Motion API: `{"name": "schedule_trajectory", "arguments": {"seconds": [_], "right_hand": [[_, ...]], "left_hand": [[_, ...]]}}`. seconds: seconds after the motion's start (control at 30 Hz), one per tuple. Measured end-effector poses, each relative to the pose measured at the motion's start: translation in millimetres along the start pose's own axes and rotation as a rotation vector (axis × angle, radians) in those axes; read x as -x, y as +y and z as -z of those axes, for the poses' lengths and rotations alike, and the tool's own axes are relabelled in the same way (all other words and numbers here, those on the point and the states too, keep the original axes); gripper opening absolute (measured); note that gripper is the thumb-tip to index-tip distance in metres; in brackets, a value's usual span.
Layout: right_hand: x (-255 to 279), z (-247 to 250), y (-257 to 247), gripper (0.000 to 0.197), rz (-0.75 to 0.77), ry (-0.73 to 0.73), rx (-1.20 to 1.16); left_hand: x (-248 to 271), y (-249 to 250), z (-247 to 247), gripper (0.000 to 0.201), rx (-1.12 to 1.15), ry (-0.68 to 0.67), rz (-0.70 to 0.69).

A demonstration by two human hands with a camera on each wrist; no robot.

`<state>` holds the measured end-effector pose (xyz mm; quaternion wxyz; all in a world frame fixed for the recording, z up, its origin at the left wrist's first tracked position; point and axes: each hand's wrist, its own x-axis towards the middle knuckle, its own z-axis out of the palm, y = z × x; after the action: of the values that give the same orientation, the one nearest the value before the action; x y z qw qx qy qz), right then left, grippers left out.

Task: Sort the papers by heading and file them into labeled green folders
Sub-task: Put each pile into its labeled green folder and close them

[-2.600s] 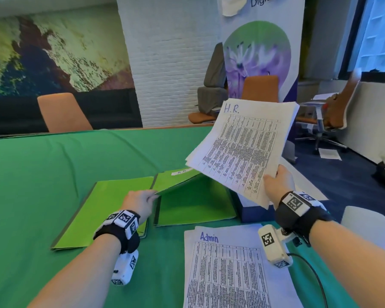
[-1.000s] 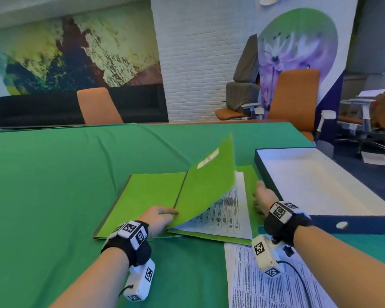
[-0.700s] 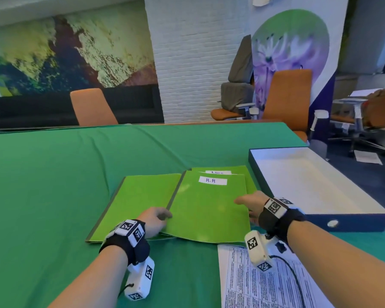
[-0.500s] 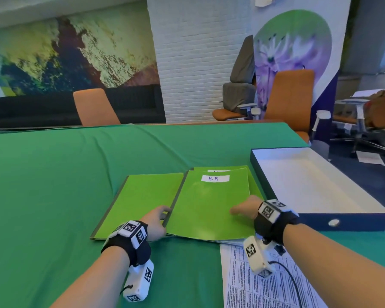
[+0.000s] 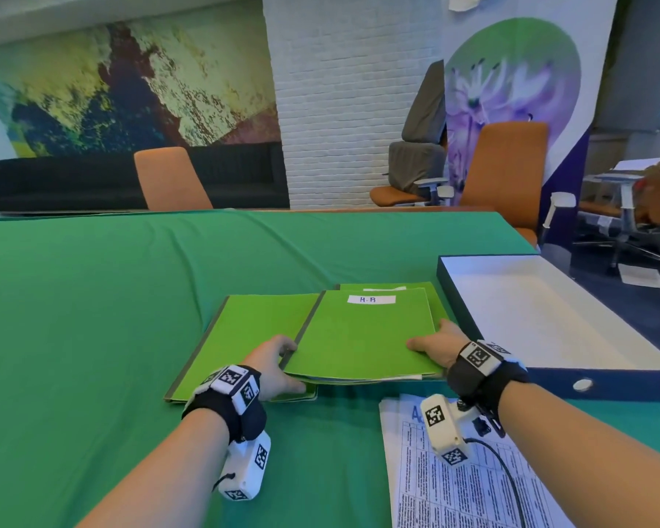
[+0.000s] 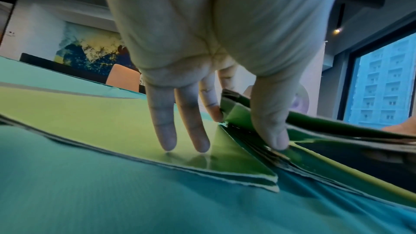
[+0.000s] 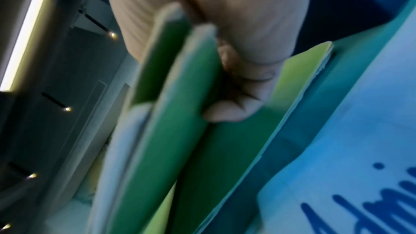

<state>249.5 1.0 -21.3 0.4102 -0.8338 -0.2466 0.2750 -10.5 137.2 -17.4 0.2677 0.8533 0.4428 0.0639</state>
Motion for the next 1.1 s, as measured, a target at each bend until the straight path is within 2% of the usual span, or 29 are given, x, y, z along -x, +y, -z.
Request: {"name": "schedule_trajectory", "arguments": {"seconds": [0.1, 0.17, 0.33, 0.47, 0.6, 0.8, 1.0, 1.1], "right_hand": [[3.6, 2.2, -2.3, 0.053, 0.105, 0.027, -0.033], [6.3, 5.8, -2.9, 0.05, 0.219, 0.092, -0.069], [21.7, 19.0, -16.0, 0.048, 0.434, 0.187, -0.232], [30.0, 23.6, -29.4, 0.051, 0.504, 0.252, -0.324], [33.1, 22.7, -27.7, 0.052, 0.51, 0.317, -0.395], [30.2, 24.6, -10.9, 0.054, 0.459, 0.311, -0.34], [24.4, 30.4, -3.5, 0.058, 0.364, 0.372, -0.181], [31.5, 34.5, -2.3, 0.057, 0.342, 0.389, -0.072]], "left_hand": [[0.8, -2.0, -7.8, 0.102, -0.095, -0.053, 0.033], [0.0, -4.9, -13.7, 0.109, -0.2, -0.089, 0.051], [1.0, -0.1, -8.1, 0.074, -0.535, -0.095, -0.025], [11.1, 12.5, -11.3, 0.061, -0.716, -0.081, -0.078], [14.1, 20.9, -15.4, 0.048, -0.814, -0.065, -0.11], [12.6, 26.5, -13.1, 0.031, -0.811, -0.06, -0.1], [10.2, 17.3, 10.5, 0.023, -0.545, 0.001, -0.058], [11.3, 13.5, 28.7, 0.023, -0.399, 0.107, -0.025]]}}
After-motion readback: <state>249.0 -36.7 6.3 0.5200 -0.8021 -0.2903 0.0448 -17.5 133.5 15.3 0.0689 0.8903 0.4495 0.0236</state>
